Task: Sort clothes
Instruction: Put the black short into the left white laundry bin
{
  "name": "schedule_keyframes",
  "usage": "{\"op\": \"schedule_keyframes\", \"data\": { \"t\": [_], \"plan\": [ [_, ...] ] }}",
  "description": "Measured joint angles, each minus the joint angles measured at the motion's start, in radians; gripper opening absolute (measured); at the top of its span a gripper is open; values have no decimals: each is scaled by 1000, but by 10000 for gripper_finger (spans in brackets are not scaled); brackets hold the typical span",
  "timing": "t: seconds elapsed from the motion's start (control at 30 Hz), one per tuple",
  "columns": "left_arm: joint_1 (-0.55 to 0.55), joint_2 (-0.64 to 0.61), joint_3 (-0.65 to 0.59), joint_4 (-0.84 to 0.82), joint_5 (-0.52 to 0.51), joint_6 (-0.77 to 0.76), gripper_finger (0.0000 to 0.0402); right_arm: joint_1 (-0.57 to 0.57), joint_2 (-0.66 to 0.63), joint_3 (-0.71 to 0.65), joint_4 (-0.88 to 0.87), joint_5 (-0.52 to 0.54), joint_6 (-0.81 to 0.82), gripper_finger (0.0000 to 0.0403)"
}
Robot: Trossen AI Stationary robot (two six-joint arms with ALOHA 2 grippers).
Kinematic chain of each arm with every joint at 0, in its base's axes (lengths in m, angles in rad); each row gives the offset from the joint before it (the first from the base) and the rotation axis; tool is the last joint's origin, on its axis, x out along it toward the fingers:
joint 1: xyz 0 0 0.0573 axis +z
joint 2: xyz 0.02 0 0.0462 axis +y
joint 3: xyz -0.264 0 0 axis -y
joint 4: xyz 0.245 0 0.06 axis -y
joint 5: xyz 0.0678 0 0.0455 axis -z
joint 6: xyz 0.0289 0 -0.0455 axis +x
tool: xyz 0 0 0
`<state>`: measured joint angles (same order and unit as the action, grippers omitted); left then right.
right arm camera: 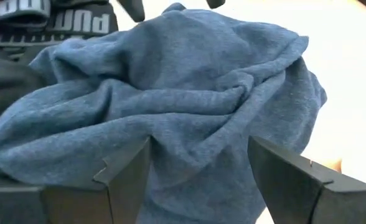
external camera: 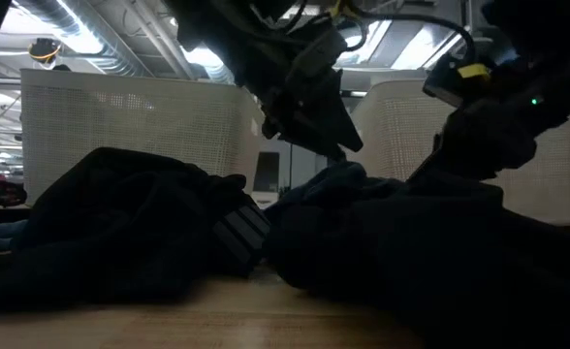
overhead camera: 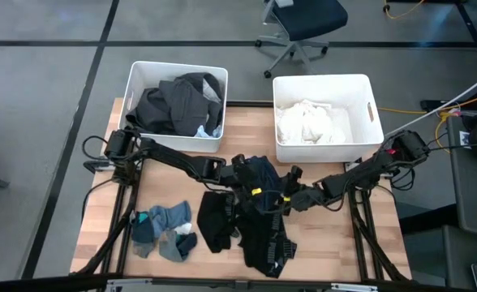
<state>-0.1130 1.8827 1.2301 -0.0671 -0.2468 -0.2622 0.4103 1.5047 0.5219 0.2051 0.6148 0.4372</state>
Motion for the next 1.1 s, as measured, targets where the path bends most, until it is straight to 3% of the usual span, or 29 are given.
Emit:
{"op": "schedule_keyframes", "data": {
  "t": [0.23,0.5,0.77,0.93,1.1],
  "plan": [
    [22,0,0,-50,-6,-55,272,-7,12,-36,97,-5,-23,270],
    [22,87,-1,-17,-20,-95,276,-8,84,-37,218,-5,-79,270],
    [22,205,0,181,-18,-123,275,-14,182,-32,320,-9,-129,270],
    [31,251,2,224,-18,-113,234,-14,225,-14,322,-27,-151,270],
    [38,287,5,233,-28,-89,138,-14,235,-6,322,-31,-160,270]
  ]
}}
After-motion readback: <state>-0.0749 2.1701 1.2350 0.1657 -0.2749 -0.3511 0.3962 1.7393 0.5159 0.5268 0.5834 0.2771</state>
